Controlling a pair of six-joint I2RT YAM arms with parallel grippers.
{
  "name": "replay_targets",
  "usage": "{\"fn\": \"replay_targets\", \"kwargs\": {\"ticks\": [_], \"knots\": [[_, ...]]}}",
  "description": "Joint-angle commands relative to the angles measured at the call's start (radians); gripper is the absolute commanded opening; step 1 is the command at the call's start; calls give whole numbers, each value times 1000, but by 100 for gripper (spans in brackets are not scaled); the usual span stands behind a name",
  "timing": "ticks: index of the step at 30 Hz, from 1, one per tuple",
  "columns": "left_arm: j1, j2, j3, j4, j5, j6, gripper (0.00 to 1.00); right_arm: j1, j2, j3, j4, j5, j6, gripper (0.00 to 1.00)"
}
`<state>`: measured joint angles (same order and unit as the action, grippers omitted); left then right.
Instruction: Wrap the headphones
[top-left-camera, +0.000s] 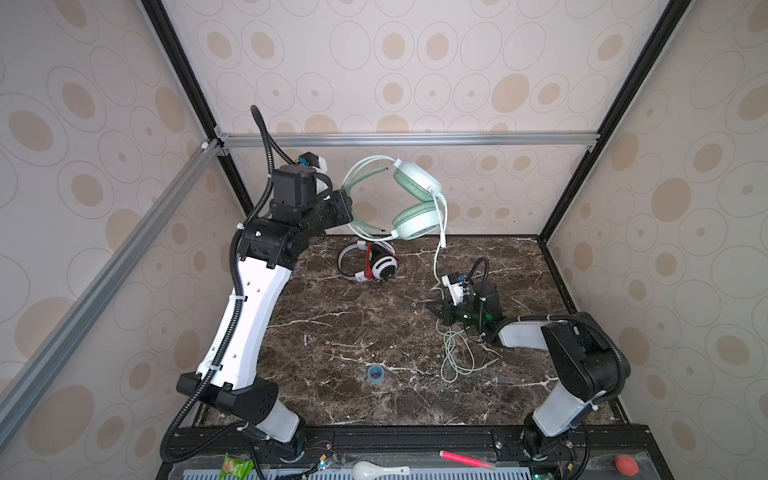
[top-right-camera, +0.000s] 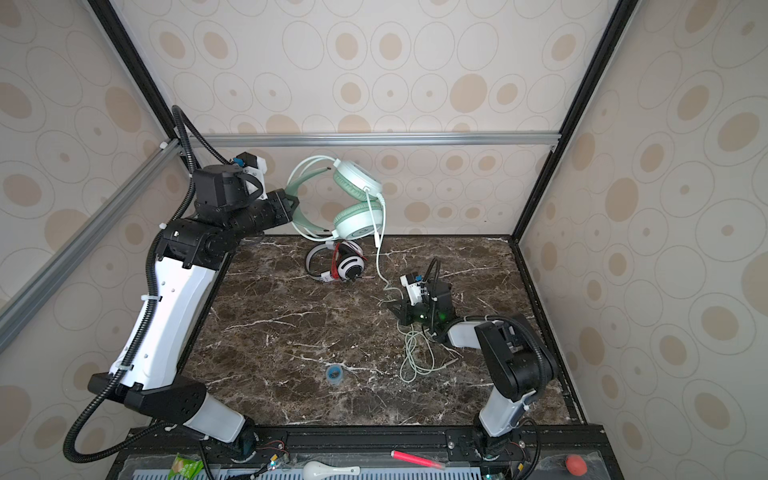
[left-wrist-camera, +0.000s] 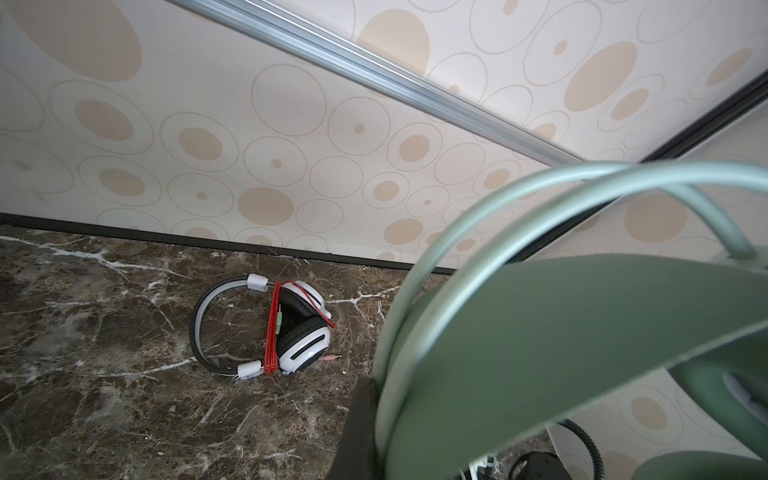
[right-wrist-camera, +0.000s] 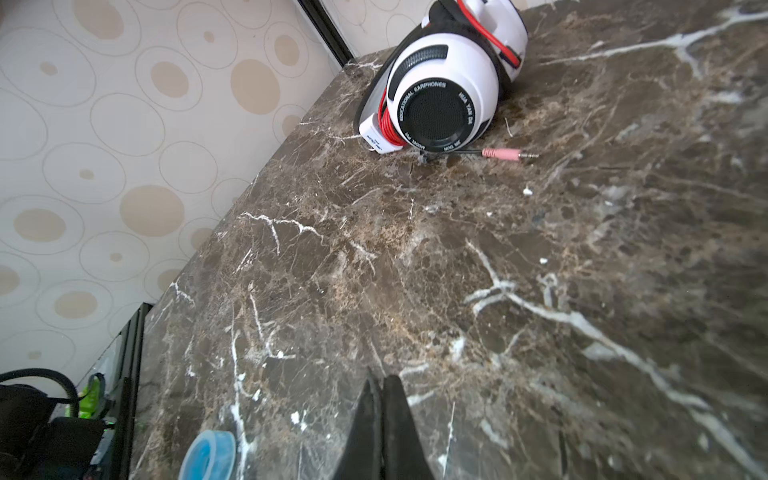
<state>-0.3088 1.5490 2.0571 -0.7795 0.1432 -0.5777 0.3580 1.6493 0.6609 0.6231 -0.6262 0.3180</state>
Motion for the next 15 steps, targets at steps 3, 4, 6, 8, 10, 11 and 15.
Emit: {"fn": "replay_targets", "kwargs": {"ticks": [3, 4, 6, 8, 10, 11, 15], "knots": [[19, -52, -46, 114, -59, -67, 0, 18, -236, -35, -308, 114, -134, 0], [21, -54, -67, 126, -67, -65, 0, 33, -292, -35, -389, 148, -176, 0], [20, -61, -110, 152, -89, -64, 0, 64, -395, -21, -547, 207, -252, 0], [21, -68, -155, 184, -108, -57, 0, 90, -483, 0, -686, 250, -306, 0], [21, -75, -198, 212, -129, -45, 0, 117, -568, 26, -809, 287, -345, 0], [21, -78, -219, 227, -136, -37, 0, 134, -609, 42, -862, 299, -362, 0], [21, -82, -285, 276, -151, -2, 0, 211, -703, 145, -1049, 377, -414, 0]]}}
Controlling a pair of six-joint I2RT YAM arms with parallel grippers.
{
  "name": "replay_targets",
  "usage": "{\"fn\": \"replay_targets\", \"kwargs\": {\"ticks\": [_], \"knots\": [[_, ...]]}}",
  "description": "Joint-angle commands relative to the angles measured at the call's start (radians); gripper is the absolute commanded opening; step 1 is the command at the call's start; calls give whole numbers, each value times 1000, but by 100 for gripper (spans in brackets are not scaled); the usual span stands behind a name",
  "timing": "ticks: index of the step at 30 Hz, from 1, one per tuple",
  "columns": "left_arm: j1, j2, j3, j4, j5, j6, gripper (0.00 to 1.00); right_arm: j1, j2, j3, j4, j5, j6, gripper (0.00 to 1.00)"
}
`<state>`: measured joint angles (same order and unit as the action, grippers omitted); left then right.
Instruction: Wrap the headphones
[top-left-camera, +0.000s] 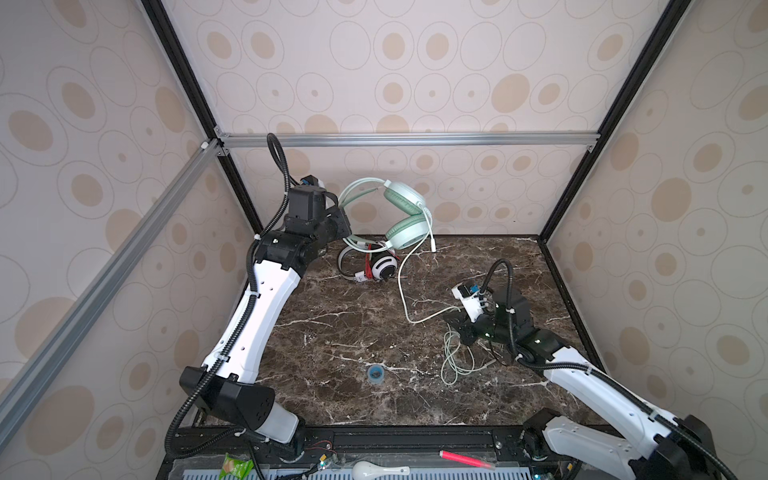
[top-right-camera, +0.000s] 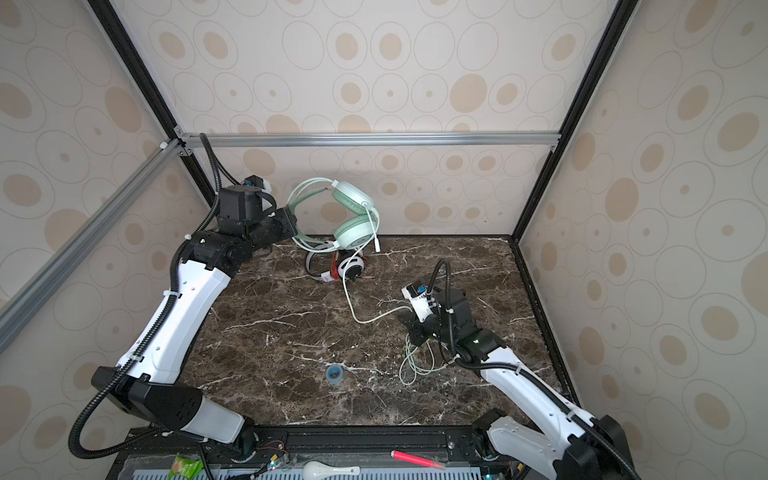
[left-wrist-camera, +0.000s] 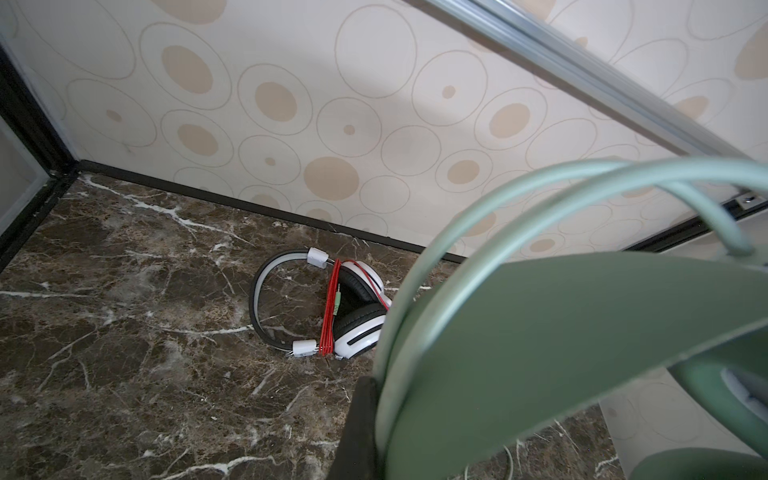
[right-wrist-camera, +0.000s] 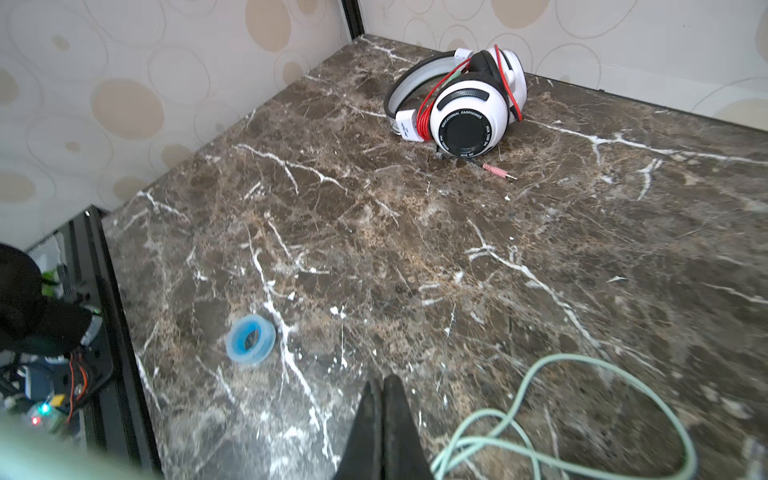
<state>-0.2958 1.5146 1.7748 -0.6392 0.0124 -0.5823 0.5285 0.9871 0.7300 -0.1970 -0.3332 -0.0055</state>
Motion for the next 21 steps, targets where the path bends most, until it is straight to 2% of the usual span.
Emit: {"fn": "replay_targets", "kwargs": {"ticks": [1, 5, 12, 21], "knots": [[8, -50, -24, 150, -23, 14, 0, 61, -45, 115, -280, 107, -99, 0], [8, -74, -125, 213, -35, 80, 0, 133, -20, 276, -420, 196, -123, 0], [8, -124, -291, 272, -34, 218, 0, 220, 142, 621, -597, 295, -167, 0], [-1, -182, -430, 307, 83, 331, 0, 236, 447, 1126, -794, 341, -224, 0]]}}
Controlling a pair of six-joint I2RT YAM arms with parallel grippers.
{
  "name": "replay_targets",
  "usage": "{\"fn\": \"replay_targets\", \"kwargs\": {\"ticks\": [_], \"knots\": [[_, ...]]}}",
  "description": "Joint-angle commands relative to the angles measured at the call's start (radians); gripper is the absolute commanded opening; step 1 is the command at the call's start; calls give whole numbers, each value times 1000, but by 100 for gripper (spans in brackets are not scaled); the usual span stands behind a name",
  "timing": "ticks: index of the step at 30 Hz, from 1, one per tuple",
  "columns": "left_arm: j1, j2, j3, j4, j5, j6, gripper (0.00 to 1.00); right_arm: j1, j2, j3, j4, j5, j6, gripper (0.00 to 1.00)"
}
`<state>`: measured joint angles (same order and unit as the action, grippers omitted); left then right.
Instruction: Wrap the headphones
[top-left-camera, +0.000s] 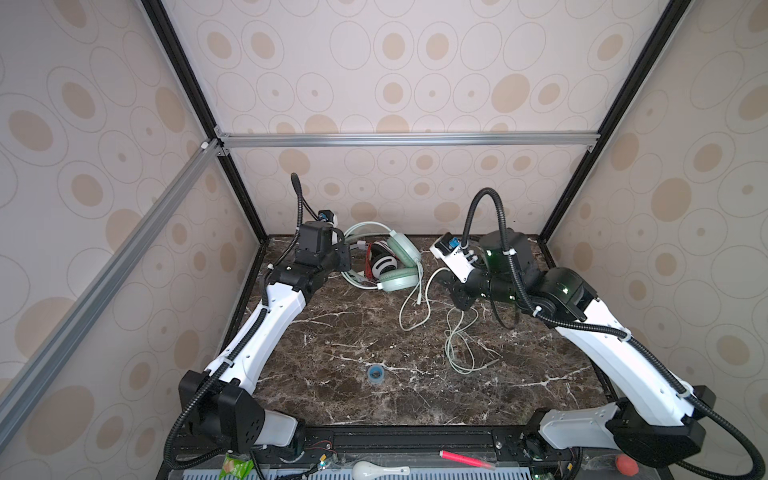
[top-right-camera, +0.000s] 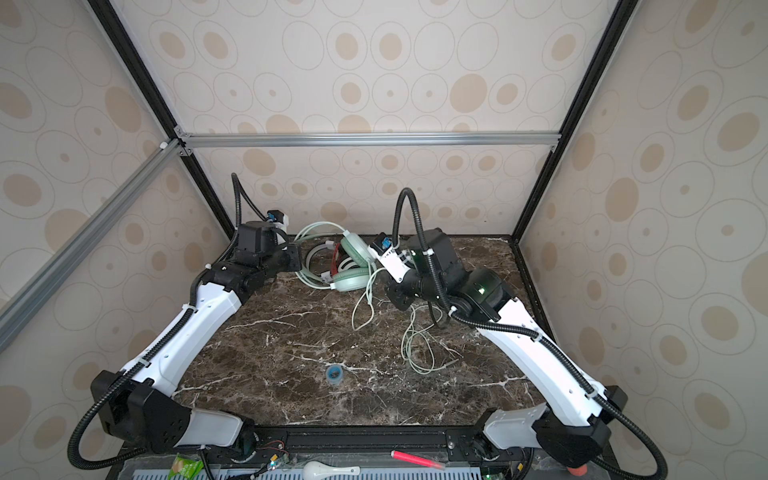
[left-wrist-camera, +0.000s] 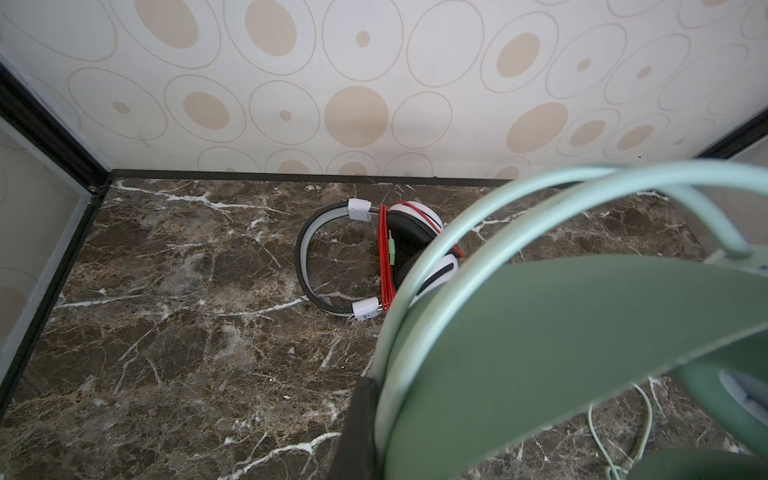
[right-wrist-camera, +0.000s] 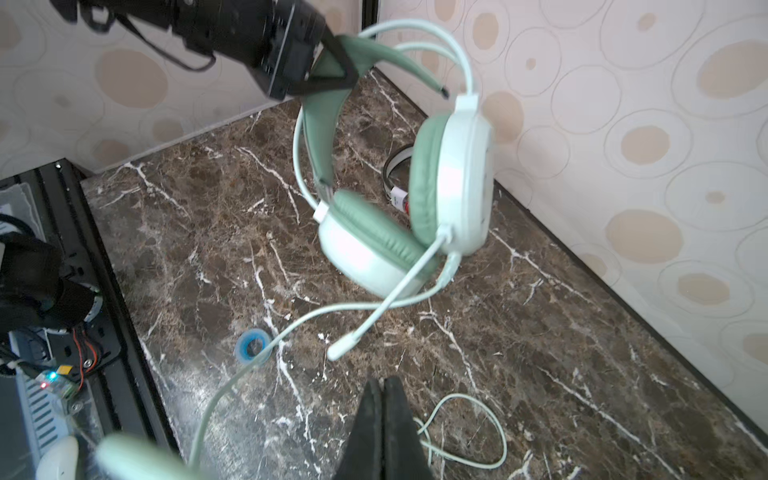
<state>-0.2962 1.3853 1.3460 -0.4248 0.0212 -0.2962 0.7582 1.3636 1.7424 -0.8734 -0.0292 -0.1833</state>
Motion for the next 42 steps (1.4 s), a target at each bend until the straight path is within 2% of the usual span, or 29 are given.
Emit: {"fn": "replay_targets", "kwargs": {"ticks": [1, 8, 13, 15, 22, 27, 34, 42], "knots": [[-3, -60, -19, 94, 90, 55, 0, 7, 111, 177, -145, 52, -51, 0], [-44, -132, -140, 104, 153, 81, 0, 0, 365, 542, -273, 184, -24, 0], [-102, -174, -207, 113, 195, 90, 0, -39, 554, 838, -374, 188, 37, 0], [-121, -191, -222, 115, 214, 90, 0, -52, 595, 892, -394, 176, 57, 0], [-150, -250, -236, 116, 310, 70, 0, -160, 576, 741, -331, 94, 153, 0], [-152, -269, -219, 115, 376, 50, 0, -216, 573, 665, -311, 42, 165, 0], [-151, -291, -199, 161, 475, -15, 0, -255, 538, 519, -256, -24, 196, 0], [-151, -299, -146, 208, 502, -84, 0, -276, 454, 316, -152, -76, 217, 4]]}}
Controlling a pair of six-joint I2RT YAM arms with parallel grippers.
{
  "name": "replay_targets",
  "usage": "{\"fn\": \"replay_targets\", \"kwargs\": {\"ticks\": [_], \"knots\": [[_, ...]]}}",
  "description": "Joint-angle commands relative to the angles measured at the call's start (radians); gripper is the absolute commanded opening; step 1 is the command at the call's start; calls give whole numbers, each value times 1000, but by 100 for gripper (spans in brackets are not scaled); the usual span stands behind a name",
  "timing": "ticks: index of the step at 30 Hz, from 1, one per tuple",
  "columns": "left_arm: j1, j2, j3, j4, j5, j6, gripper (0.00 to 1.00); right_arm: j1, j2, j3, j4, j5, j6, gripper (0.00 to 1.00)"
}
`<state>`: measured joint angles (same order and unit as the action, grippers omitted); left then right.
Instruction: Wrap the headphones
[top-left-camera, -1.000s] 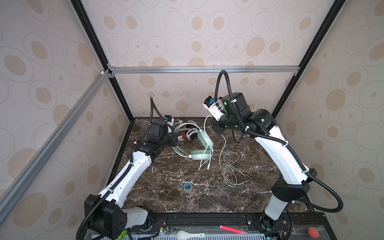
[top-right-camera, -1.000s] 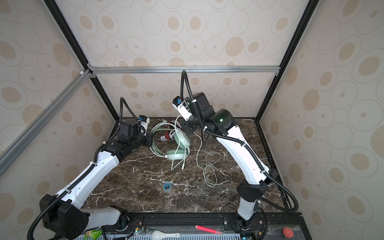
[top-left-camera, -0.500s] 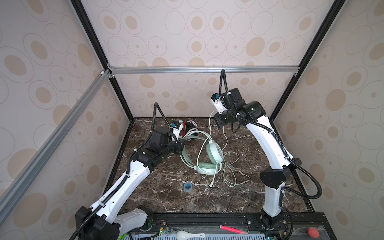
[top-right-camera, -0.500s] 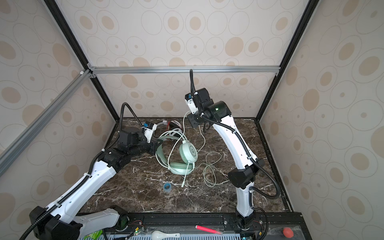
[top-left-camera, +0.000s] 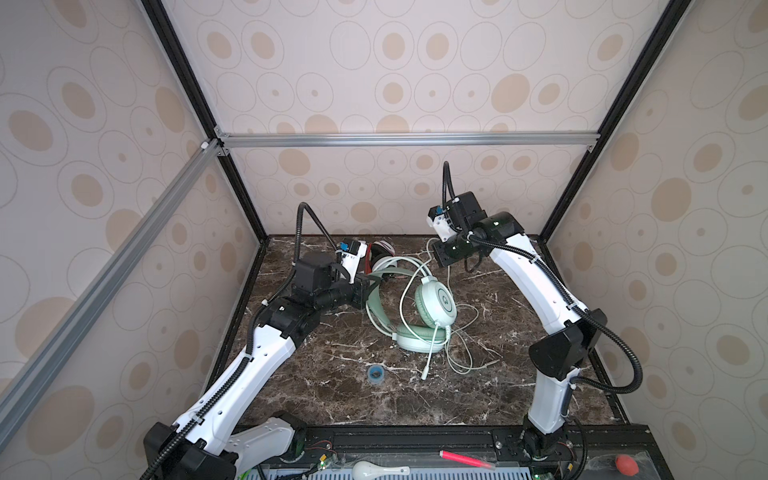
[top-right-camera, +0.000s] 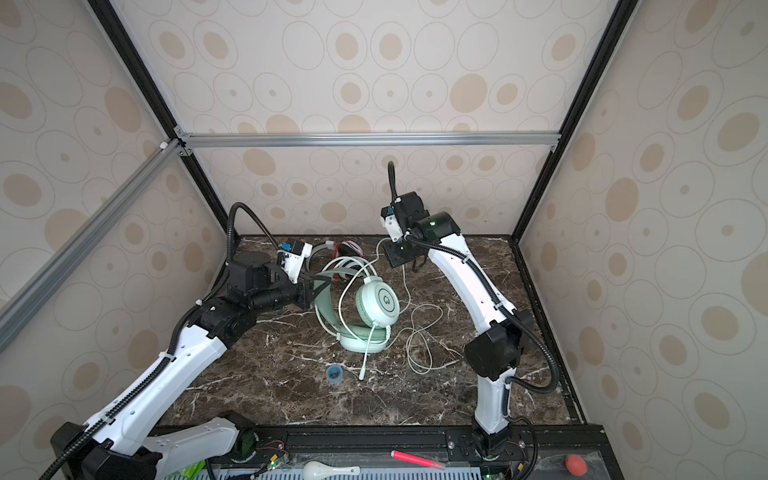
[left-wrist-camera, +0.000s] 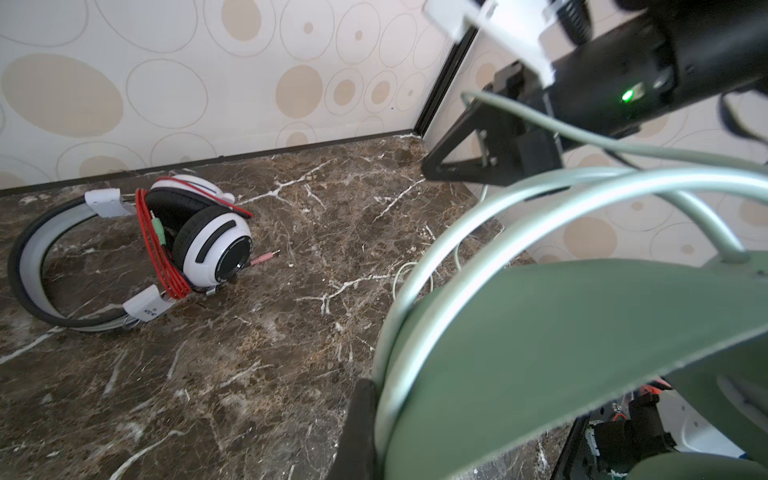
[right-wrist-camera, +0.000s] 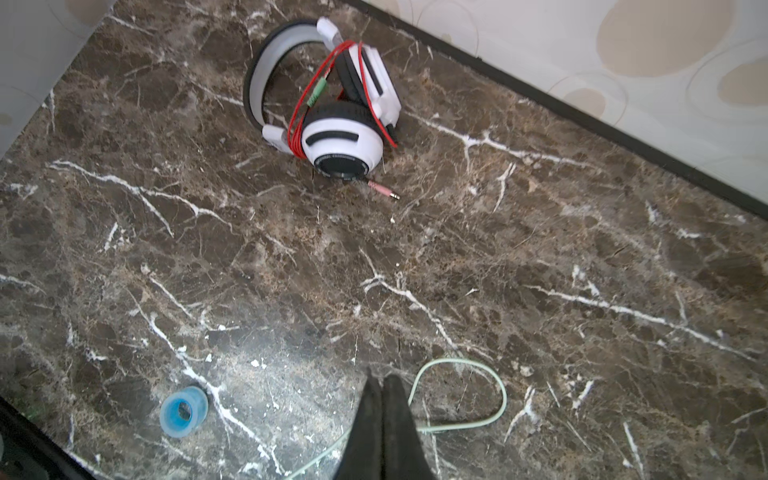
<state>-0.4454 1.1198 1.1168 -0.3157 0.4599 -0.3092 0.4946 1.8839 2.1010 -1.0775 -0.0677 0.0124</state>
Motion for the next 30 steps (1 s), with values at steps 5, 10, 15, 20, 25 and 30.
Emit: {"fn": "replay_targets", "kwargs": {"ticks": [5, 10, 15, 20, 25, 30], "knots": [[-2, -17, 152, 122, 82, -113, 0, -23, -175, -235, 231, -119, 41, 10], [-2, 2, 215, 177, 118, -170, 0, -30, -308, -482, 497, -227, 83, 26], [-2, 16, 249, 238, 144, -234, 0, -30, -359, -593, 638, -335, 108, 33], [-3, 23, 268, 266, 148, -266, 0, -30, -472, -795, 947, -413, 176, 48], [-2, 17, 264, 319, 141, -320, 0, -30, -503, -891, 1080, -478, 228, 49], [-2, 21, 262, 388, 129, -379, 0, -17, -515, -981, 1218, -497, 289, 55]]}}
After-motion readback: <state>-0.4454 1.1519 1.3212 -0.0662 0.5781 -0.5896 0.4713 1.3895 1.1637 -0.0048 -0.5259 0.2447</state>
